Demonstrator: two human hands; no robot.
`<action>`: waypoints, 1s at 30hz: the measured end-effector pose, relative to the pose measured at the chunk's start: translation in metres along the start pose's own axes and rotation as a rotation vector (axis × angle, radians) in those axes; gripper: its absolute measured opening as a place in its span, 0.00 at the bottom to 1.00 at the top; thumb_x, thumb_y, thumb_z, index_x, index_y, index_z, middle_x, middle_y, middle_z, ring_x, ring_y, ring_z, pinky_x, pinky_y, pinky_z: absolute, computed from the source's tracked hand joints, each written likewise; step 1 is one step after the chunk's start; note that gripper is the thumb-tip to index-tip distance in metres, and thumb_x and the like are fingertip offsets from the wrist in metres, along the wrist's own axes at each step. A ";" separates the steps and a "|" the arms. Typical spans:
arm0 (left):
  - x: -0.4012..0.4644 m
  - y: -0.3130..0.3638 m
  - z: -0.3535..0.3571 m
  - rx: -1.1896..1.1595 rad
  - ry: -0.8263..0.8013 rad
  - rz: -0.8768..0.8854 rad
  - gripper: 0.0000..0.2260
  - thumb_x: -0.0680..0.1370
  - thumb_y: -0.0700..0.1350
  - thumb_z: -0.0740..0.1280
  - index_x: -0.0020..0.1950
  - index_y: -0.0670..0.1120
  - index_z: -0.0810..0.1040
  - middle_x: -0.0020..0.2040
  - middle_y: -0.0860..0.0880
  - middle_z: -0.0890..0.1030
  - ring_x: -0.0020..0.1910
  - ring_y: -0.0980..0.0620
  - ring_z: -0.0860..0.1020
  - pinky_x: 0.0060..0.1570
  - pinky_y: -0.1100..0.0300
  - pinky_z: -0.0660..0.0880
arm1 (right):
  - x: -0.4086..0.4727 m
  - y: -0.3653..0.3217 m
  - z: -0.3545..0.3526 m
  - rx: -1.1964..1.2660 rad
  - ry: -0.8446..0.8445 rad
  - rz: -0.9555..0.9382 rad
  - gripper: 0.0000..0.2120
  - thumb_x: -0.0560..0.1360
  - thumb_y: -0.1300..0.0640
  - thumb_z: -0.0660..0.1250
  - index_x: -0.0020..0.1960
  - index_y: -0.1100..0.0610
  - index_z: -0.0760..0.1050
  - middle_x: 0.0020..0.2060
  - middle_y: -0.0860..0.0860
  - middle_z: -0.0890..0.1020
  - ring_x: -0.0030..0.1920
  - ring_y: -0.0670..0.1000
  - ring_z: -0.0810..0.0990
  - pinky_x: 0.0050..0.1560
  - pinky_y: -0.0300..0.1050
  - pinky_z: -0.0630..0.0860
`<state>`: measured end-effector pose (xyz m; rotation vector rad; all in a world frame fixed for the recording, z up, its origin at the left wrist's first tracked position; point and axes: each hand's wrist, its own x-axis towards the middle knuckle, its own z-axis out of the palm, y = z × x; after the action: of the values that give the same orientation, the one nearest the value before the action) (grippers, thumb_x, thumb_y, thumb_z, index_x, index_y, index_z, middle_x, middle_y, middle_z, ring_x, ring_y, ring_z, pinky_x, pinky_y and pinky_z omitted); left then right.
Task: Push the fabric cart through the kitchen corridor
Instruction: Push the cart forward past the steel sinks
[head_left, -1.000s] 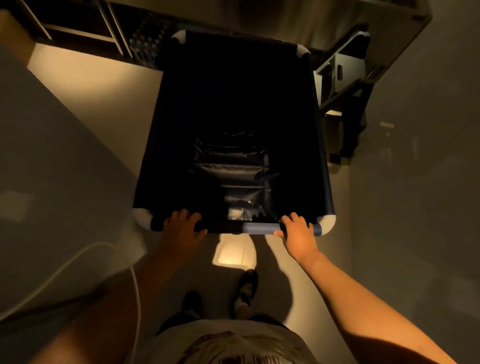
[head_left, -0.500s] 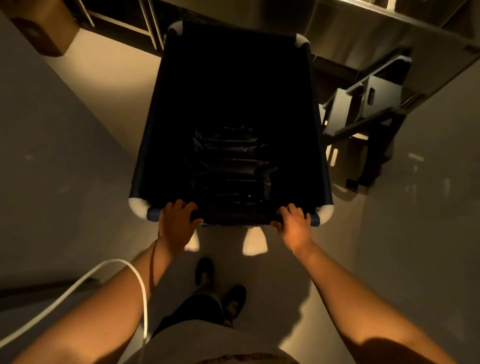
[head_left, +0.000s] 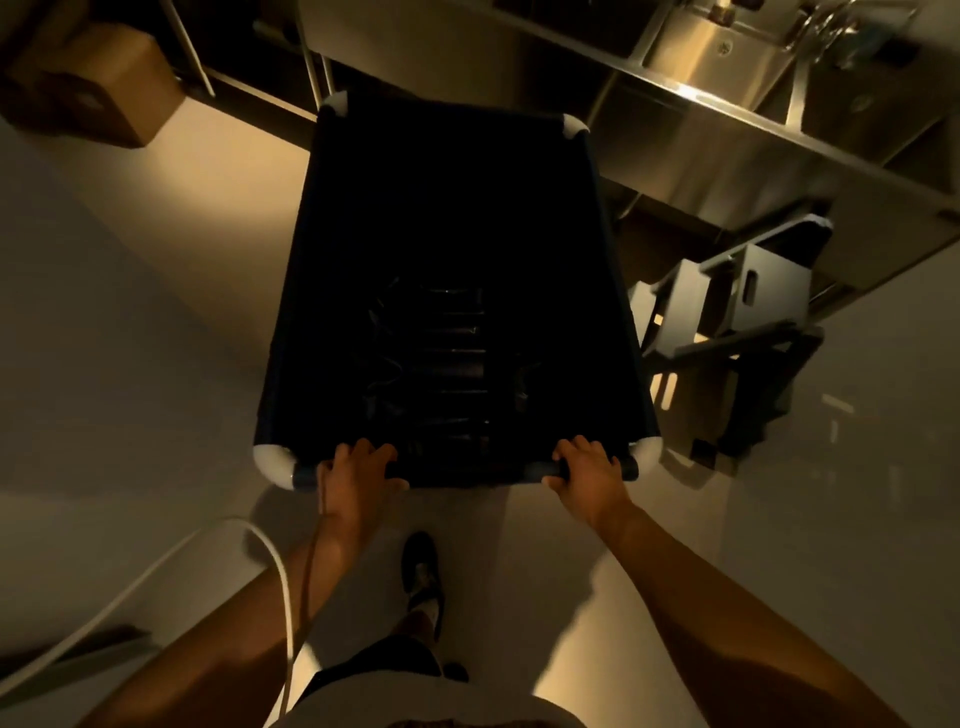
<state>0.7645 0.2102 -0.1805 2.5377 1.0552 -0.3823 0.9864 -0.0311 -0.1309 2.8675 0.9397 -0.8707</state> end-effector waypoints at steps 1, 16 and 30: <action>0.010 0.001 -0.005 -0.017 -0.015 -0.007 0.19 0.75 0.61 0.65 0.64 0.58 0.73 0.63 0.49 0.75 0.64 0.43 0.70 0.61 0.44 0.69 | 0.010 -0.002 -0.006 -0.009 -0.007 -0.001 0.17 0.79 0.47 0.66 0.66 0.49 0.71 0.64 0.51 0.73 0.69 0.57 0.69 0.74 0.62 0.63; 0.154 0.016 -0.074 -0.029 0.005 -0.001 0.20 0.73 0.59 0.70 0.63 0.56 0.76 0.62 0.47 0.77 0.64 0.42 0.70 0.64 0.43 0.66 | 0.134 -0.031 -0.065 0.053 -0.023 0.056 0.22 0.80 0.50 0.66 0.73 0.50 0.67 0.70 0.52 0.70 0.75 0.59 0.65 0.76 0.66 0.60; 0.242 0.052 -0.103 -0.092 0.113 -0.067 0.21 0.70 0.54 0.75 0.60 0.48 0.80 0.57 0.42 0.80 0.58 0.38 0.74 0.58 0.45 0.72 | 0.249 -0.019 -0.118 0.003 -0.027 -0.058 0.24 0.80 0.48 0.67 0.74 0.48 0.66 0.71 0.53 0.70 0.74 0.60 0.65 0.74 0.68 0.62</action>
<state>0.9792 0.3712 -0.1682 2.4715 1.1743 -0.2044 1.2015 0.1401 -0.1540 2.8362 1.0250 -0.9136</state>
